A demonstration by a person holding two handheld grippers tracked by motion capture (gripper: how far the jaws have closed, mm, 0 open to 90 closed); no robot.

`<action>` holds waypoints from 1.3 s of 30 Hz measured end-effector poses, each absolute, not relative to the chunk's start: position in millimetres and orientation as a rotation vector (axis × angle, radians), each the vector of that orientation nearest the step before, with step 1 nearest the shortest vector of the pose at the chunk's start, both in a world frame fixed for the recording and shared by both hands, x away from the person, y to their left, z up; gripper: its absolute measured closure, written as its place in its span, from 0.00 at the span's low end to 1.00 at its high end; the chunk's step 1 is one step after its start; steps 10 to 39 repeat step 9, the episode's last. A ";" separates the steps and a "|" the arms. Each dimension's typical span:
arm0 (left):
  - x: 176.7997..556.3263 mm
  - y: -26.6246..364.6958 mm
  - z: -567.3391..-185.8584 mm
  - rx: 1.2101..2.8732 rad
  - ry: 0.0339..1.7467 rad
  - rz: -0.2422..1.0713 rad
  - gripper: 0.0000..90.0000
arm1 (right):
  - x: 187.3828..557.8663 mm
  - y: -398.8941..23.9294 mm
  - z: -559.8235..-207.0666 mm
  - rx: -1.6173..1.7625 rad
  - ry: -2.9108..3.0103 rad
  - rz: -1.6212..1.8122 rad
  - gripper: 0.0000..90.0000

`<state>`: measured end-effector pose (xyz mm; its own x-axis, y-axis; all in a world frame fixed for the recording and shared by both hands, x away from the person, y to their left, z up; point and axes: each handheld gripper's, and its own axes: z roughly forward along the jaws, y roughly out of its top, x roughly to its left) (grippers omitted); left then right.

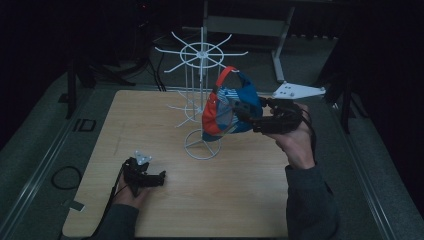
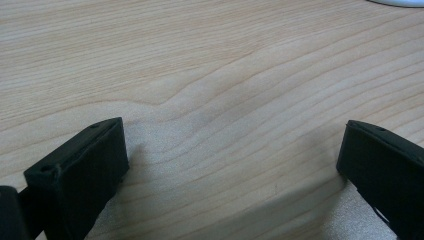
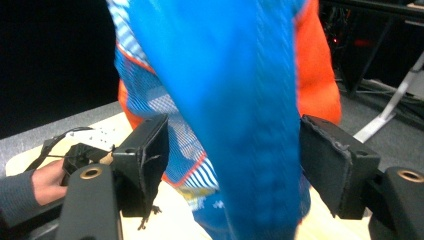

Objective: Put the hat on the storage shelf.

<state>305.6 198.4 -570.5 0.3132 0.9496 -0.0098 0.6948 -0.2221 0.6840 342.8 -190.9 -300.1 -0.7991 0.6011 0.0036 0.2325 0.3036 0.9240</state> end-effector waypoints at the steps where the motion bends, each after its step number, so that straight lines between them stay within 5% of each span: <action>1: 305.6 198.4 -570.5 1.997 1.450 0.562 0.00 | 343.4 -192.2 -301.6 0.757 2.231 1.496 0.32; 39: 305.6 198.4 -570.5 1.997 1.450 0.562 0.00 | 344.6 -197.7 -307.1 0.774 2.252 1.513 0.27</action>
